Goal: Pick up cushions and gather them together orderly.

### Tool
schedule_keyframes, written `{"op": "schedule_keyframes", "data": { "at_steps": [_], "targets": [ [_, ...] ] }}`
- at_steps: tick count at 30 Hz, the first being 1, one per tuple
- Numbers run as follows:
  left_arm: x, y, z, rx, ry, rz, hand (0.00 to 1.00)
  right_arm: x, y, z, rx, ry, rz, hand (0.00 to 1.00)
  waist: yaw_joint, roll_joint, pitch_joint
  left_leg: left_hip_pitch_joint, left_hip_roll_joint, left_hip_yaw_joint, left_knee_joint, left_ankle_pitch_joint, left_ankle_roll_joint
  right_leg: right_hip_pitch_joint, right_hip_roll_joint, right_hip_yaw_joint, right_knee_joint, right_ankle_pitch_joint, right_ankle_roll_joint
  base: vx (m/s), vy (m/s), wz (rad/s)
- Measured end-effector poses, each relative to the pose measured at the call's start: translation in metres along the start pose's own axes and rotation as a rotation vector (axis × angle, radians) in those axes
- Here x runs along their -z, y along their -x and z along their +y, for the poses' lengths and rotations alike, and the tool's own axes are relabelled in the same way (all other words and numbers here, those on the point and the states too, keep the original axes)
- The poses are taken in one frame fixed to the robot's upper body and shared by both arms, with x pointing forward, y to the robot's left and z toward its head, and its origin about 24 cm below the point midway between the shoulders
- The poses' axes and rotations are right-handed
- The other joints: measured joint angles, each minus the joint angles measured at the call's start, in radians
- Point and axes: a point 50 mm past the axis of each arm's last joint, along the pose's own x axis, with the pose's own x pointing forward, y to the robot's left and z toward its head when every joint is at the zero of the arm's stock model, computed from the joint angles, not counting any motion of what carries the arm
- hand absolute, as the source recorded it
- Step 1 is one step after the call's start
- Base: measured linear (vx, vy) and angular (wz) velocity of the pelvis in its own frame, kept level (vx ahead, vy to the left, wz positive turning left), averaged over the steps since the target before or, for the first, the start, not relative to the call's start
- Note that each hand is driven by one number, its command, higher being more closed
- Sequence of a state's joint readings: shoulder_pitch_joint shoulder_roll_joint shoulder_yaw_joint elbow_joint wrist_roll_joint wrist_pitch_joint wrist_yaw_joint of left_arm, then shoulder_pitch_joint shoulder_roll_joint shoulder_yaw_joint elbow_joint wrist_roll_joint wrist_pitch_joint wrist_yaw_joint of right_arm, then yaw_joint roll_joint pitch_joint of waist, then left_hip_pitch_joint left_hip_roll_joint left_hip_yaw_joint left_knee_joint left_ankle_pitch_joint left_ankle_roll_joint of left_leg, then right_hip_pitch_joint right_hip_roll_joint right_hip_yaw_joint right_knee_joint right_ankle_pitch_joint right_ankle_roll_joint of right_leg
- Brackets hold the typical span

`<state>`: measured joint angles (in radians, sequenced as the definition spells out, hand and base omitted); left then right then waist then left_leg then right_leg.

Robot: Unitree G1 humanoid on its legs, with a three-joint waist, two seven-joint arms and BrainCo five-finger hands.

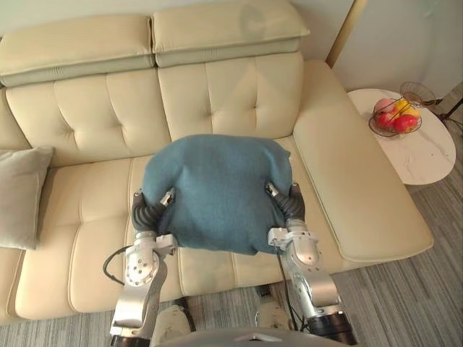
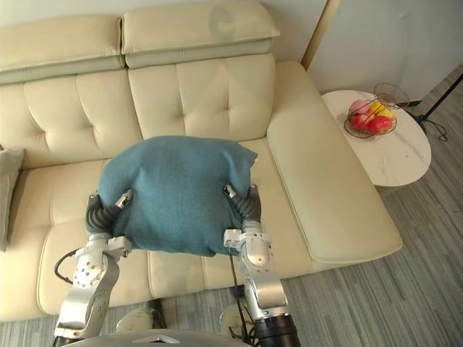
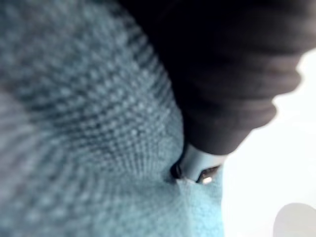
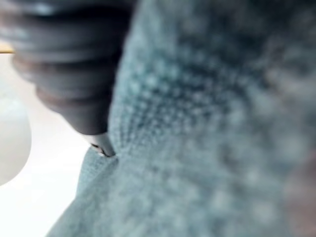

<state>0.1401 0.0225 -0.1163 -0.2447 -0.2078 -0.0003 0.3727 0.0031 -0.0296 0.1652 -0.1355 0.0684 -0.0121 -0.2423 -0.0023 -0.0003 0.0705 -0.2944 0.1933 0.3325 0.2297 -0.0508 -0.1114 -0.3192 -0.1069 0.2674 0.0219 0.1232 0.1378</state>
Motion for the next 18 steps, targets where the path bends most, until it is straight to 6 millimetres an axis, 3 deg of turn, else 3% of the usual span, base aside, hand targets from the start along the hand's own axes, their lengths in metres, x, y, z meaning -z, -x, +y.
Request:
{"op": "schedule_keyframes", "data": {
  "at_steps": [6, 11, 18],
  "targets": [
    [-0.021, -0.032, -0.018, -0.032, 0.019, -0.099, 1.0, -0.034, -0.023, 0.018, 0.032, 0.07, -0.171, 1.0, 0.027, 0.018, 0.053, -0.117, 0.009, -0.023, 0.011, 0.036, -0.003, -0.103, 0.005, -0.03, 0.017, 0.012, -0.015, -0.11, -0.038, 0.12],
    [-0.059, -0.071, -0.048, -0.038, 0.032, -0.236, 1.0, -0.084, -0.046, 0.031, 0.119, 0.098, -0.394, 1.0, 0.034, 0.023, 0.079, -0.204, 0.003, -0.063, -0.051, 0.128, -0.005, -0.195, 0.006, -0.083, 0.038, 0.035, -0.006, -0.07, -0.035, 0.29],
    [-0.158, -0.098, -0.097, -0.017, 0.086, -0.555, 1.0, -0.171, -0.064, 0.043, 0.289, 0.065, -0.747, 1.0, 0.033, 0.037, 0.099, -0.265, -0.02, -0.087, -0.183, 0.233, -0.008, -0.315, 0.005, -0.105, 0.077, 0.036, -0.005, -0.04, -0.01, 0.13]
  ]
}}
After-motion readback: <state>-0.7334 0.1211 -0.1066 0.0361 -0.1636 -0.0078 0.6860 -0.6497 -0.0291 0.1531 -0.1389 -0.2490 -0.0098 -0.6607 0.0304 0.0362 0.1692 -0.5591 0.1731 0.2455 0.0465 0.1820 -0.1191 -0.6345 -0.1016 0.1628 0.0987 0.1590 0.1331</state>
